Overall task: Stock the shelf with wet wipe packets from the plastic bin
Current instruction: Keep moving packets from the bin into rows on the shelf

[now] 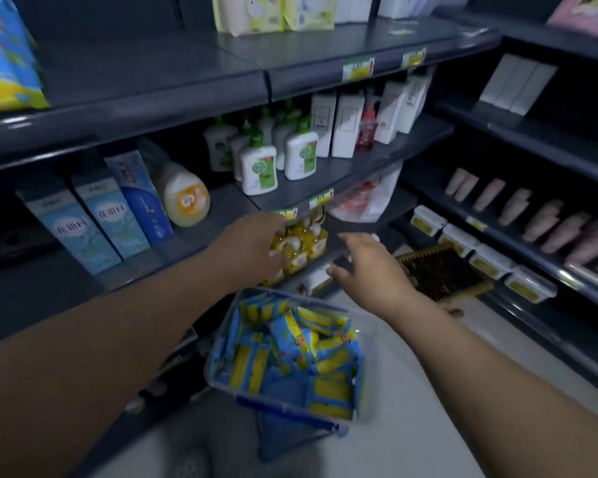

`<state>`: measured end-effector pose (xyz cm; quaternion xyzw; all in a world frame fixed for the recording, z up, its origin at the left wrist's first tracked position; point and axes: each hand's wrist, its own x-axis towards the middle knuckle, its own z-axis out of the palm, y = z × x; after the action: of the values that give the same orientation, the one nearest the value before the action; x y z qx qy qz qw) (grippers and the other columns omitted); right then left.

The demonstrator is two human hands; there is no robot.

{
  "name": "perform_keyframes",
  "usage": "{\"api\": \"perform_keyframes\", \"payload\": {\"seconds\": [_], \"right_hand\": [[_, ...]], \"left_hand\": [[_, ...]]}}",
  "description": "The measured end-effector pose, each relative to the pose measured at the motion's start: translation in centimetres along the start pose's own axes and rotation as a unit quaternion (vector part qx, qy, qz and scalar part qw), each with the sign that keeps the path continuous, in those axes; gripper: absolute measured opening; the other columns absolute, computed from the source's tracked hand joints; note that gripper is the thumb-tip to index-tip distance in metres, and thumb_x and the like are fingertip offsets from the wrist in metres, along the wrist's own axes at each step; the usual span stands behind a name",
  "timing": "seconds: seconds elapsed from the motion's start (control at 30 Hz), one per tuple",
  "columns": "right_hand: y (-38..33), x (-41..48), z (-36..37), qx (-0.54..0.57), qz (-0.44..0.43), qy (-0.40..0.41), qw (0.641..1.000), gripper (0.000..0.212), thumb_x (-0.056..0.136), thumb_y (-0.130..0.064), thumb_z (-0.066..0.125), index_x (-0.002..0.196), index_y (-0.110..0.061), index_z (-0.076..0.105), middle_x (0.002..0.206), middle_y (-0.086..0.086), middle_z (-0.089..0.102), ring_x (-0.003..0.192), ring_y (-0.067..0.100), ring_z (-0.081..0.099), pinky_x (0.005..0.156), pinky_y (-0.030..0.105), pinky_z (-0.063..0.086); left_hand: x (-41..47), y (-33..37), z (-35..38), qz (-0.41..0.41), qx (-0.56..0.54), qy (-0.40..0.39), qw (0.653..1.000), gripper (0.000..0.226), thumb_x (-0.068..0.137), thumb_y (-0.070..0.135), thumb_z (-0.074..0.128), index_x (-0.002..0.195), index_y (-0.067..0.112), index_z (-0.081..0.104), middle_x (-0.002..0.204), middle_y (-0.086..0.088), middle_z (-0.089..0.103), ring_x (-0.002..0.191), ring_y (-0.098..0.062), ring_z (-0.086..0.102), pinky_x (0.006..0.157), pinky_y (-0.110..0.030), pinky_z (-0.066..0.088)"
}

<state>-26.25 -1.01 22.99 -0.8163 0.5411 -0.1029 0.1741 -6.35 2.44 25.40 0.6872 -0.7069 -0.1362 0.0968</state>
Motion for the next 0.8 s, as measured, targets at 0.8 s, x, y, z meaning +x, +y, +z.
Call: {"api": "perform_keyframes", "payload": {"seconds": [0.8], "right_hand": [[13.2,-3.8,28.0,0.069,0.182,-0.156,0.968,0.063,0.085,-0.019,0.067,0.142,-0.016,0.041,0.142,0.008,0.044,0.130,0.025,0.043,0.101,0.033,0.038]], "left_hand": [[5.4,-7.3,30.1,-0.029,0.016,-0.212,0.977,0.075,0.086,0.037,0.066,0.148,0.015,0.028,0.152,-0.008,0.030,0.138,-0.028,0.030,0.108,-0.039,0.035]]}}
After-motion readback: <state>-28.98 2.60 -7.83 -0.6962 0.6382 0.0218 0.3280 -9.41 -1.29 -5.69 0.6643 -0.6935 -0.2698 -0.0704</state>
